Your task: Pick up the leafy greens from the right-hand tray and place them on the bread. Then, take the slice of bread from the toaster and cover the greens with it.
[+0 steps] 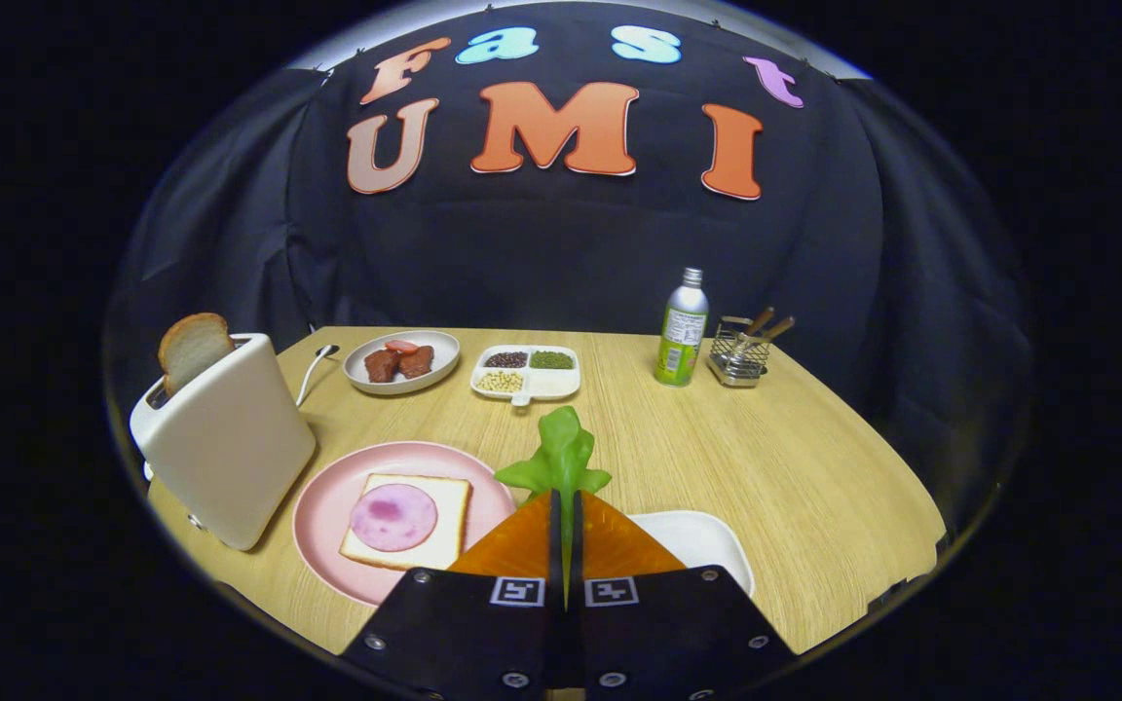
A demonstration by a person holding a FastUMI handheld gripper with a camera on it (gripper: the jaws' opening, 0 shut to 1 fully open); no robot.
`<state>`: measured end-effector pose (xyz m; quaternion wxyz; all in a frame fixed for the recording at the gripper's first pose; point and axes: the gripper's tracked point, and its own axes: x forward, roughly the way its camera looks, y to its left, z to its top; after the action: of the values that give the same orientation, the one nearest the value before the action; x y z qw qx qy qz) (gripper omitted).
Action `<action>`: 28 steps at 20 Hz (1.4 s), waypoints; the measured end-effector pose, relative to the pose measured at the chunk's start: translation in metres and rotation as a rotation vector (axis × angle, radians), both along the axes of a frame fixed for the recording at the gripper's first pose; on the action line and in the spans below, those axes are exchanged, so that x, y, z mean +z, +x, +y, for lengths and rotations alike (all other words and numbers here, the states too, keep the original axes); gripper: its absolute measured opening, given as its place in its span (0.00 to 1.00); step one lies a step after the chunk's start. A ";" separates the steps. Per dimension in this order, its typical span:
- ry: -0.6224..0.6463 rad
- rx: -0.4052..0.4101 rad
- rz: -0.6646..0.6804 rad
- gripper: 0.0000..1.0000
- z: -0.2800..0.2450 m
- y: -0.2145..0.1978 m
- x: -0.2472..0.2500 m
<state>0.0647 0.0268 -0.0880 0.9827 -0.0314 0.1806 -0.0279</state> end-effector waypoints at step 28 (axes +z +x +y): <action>-0.006 0.198 0.114 0.06 0.118 0.036 -0.057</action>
<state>0.1007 0.1451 -0.1447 0.9686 -0.0535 0.2321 0.0706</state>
